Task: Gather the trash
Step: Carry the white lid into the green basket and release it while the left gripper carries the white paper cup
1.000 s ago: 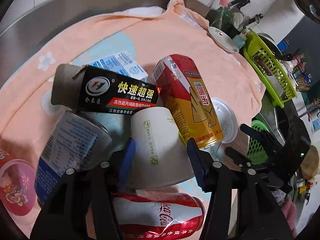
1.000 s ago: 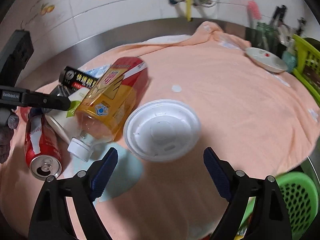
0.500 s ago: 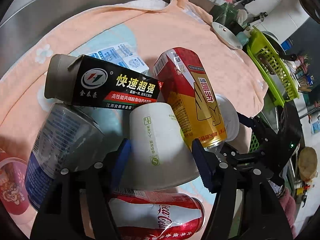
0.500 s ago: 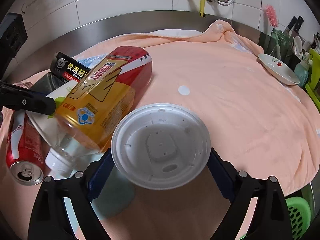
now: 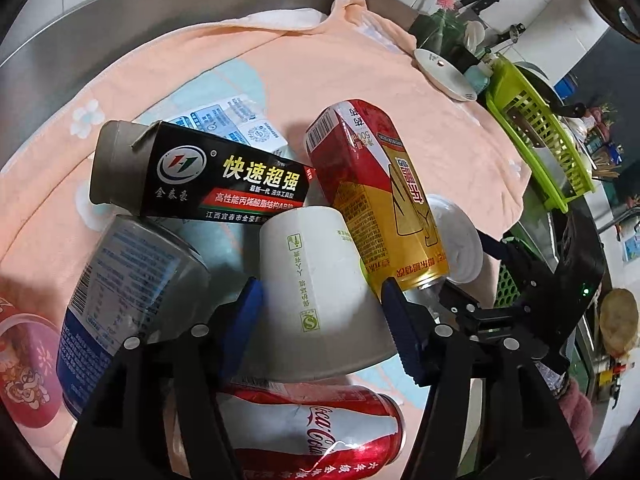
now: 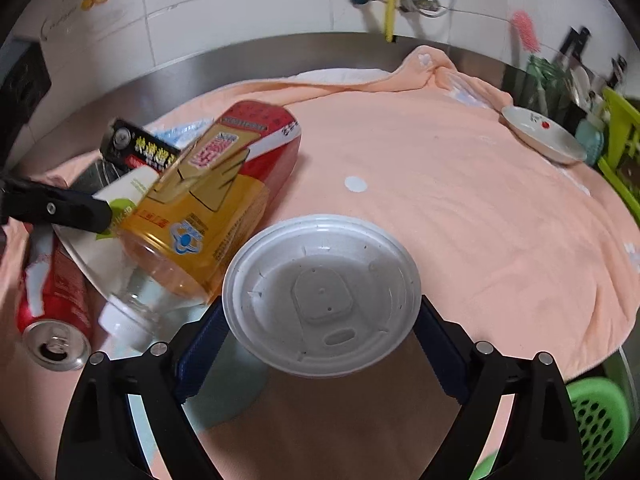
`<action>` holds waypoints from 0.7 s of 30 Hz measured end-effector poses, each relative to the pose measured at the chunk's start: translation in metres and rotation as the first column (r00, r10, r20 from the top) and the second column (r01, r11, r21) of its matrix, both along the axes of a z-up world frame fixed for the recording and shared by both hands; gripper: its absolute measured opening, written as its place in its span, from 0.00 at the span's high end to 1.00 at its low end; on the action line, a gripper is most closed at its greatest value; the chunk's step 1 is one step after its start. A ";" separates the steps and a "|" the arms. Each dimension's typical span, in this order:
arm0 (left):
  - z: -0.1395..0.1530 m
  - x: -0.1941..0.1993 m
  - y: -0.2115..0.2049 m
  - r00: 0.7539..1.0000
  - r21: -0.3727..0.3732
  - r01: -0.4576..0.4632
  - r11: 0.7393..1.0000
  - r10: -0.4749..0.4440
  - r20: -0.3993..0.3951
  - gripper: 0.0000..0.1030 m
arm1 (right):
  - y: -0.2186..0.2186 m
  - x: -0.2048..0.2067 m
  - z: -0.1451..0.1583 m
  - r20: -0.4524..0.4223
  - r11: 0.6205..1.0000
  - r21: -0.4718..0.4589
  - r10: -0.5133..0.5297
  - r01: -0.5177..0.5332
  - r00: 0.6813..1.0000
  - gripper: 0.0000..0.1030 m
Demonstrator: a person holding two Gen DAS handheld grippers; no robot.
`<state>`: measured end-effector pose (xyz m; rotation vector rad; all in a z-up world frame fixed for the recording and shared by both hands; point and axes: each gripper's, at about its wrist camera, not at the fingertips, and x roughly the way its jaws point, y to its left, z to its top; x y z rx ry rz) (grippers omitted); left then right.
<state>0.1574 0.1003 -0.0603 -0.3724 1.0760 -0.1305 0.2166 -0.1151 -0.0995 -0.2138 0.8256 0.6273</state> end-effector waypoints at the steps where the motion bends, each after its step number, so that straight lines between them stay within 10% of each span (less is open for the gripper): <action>1: 0.001 0.000 0.000 1.000 -0.002 0.001 1.000 -0.001 0.002 0.41 | -0.003 -0.002 0.002 0.001 1.000 0.009 -0.007 0.007 1.000 0.16; 21: 0.057 -0.034 -0.014 0.991 -0.033 0.047 0.998 -0.043 0.129 0.41 | -0.147 -0.070 0.030 0.011 0.955 0.024 -0.296 0.296 0.955 0.15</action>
